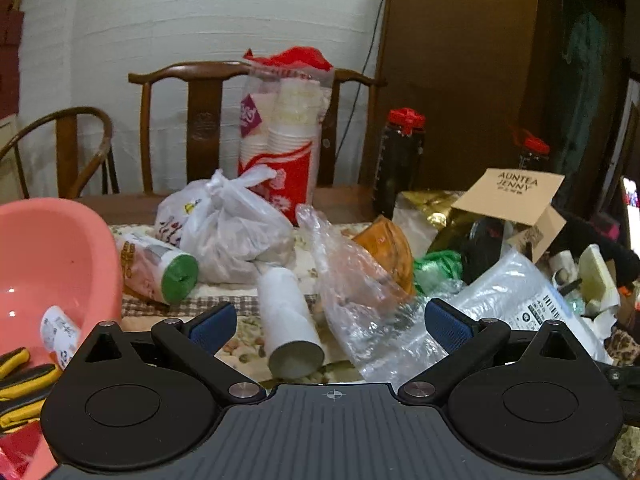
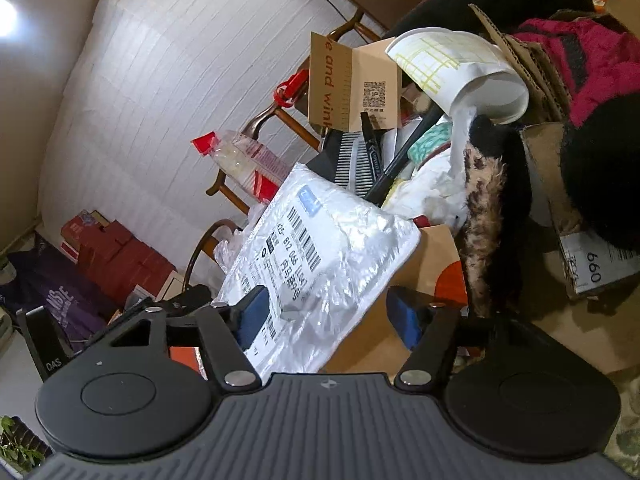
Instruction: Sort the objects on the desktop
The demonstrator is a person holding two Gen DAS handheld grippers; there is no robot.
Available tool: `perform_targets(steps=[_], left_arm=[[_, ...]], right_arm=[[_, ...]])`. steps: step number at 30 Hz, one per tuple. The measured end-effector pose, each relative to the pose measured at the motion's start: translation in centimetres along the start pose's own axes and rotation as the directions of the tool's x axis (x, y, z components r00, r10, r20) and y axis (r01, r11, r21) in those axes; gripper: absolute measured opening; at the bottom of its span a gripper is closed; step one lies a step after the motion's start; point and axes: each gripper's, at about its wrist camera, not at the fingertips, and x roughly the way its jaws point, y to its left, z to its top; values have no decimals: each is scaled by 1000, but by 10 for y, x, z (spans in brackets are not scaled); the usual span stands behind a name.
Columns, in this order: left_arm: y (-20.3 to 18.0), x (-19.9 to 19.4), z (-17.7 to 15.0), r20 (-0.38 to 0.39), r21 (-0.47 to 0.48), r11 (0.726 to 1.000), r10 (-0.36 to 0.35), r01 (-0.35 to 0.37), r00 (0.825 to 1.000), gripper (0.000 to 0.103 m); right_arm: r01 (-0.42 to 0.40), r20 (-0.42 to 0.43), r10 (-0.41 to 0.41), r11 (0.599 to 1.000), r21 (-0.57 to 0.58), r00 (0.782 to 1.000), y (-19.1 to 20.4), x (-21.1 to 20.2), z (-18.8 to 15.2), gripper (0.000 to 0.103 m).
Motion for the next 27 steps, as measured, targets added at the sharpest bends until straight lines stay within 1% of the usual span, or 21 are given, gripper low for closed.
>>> perform_targets(steps=[1, 3, 7, 9, 10, 11, 13, 16, 17, 18, 20, 21, 22, 25, 27], left_arm=[[1, -3, 0, 8, 3, 1000, 10, -10, 1000, 103], [1, -9, 1, 15, 23, 998, 54, -54, 998, 103], [2, -17, -7, 1, 96, 982, 164, -163, 986, 103], [5, -20, -14, -33, 110, 979, 179, -175, 983, 103], [7, -20, -18, -55, 115, 980, 171, -164, 984, 103], [6, -23, -22, -54, 137, 979, 160, -152, 986, 103], [1, -24, -29, -86, 152, 977, 167, -152, 982, 103], [-9, -22, -35, -100, 181, 973, 163, -143, 981, 103], [-13, -20, -35, -109, 186, 974, 151, -129, 983, 103], [-15, -19, -35, -128, 167, 981, 123, -101, 984, 103], [-13, -18, -34, -170, 82, 996, 46, -32, 984, 103], [-11, -19, -33, -179, 53, 999, 17, -7, 984, 103], [-9, -21, -34, -184, 43, 999, 9, -1, 983, 103], [-5, -33, -36, -193, 52, 998, 31, -22, 981, 103], [1, -47, -41, -199, 45, 999, 14, -5, 980, 103]], right_arm=[[4, 0, -4, 1000, -2, 1000, 0, 1, 0, 62], [11, -5, -11, 1000, -12, 1000, 0, 5, 0, 57], [25, -6, -25, 999, -38, 1000, 5, 7, -4, 57], [25, -4, -26, 999, -41, 1000, 5, 5, -5, 57], [26, -4, -26, 999, -41, 1000, 6, 6, -6, 57], [26, -3, -26, 999, -39, 1000, 6, 5, -6, 57], [25, -3, -25, 999, -38, 1000, 8, 7, -7, 57], [26, -3, -26, 999, -42, 1000, 10, 8, -8, 57], [26, -1, -26, 999, -45, 1000, 11, 7, -9, 57], [24, 0, -24, 999, -49, 1000, 13, 8, -9, 57], [25, -2, -25, 998, -54, 1000, 18, 12, -9, 57], [28, -2, -28, 998, -57, 1000, 19, 13, -9, 57], [30, -2, -30, 998, -60, 1000, 20, 15, -9, 57], [37, 1, -37, 997, -62, 999, 17, 12, -8, 57], [42, 8, -42, 997, -60, 999, 15, 11, -6, 57]])
